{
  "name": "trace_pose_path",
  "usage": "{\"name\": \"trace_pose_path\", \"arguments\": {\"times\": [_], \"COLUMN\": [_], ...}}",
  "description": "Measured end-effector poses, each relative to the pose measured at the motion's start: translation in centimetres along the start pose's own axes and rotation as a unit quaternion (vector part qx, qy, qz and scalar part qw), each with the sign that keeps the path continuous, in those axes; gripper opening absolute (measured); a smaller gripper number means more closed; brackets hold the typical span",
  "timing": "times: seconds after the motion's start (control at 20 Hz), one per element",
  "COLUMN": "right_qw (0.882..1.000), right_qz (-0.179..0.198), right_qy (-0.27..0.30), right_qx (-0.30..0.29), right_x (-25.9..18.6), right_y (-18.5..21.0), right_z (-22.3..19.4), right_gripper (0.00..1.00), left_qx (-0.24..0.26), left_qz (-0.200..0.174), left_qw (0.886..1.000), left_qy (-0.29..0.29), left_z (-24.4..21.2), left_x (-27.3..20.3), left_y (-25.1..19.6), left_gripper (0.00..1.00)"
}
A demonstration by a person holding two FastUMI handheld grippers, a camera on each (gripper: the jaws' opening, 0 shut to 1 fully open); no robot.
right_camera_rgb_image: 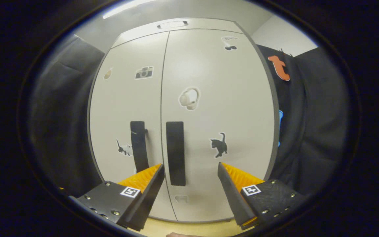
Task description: Open the right door of the double-door shoe cabinet with the right hand, and open the left door with the left hand.
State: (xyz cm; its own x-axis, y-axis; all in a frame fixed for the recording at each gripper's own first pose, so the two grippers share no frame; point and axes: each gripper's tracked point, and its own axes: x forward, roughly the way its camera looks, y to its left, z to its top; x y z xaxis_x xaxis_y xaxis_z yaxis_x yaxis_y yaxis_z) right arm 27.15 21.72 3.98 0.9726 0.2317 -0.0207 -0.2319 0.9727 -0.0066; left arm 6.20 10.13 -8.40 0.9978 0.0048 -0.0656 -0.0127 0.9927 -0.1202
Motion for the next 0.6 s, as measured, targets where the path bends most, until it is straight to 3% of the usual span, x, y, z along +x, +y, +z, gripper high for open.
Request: {"name": "trace_pose_path", "arguments": {"times": [0.25,0.35,0.4,0.45,0.55,0.6], "right_qw": [1.0,0.999,0.998,0.998,0.998,0.998], "right_qz": [-0.024,-0.041,-0.048,-0.051,-0.055,-0.056], "right_qy": [-0.004,0.002,0.008,0.002,0.008,0.008], "right_qx": [-0.015,-0.025,-0.026,-0.02,-0.003,0.001], "right_x": [3.6,4.7,4.8,4.9,5.5,4.2], "right_y": [1.1,1.0,1.0,1.1,1.1,1.3], "right_z": [0.2,-0.2,-0.3,0.2,0.4,0.7], "right_gripper": [0.96,0.94,0.77,0.67,0.56,0.29], "left_qx": [0.001,-0.002,-0.003,-0.004,-0.009,-0.011], "left_qz": [0.004,0.005,0.003,0.0,-0.007,-0.014], "left_qw": [1.0,1.0,1.0,1.0,1.0,1.0], "left_qy": [0.014,0.009,0.008,0.009,0.013,0.018], "left_z": [-0.6,-0.4,-0.4,-0.3,-0.4,-0.5], "left_x": [-0.1,-0.1,-0.1,-0.1,0.2,0.4], "left_y": [1.1,1.1,0.8,0.5,-0.6,-1.4], "left_gripper": [0.93,0.96,0.96,0.96,0.96,0.96]}}
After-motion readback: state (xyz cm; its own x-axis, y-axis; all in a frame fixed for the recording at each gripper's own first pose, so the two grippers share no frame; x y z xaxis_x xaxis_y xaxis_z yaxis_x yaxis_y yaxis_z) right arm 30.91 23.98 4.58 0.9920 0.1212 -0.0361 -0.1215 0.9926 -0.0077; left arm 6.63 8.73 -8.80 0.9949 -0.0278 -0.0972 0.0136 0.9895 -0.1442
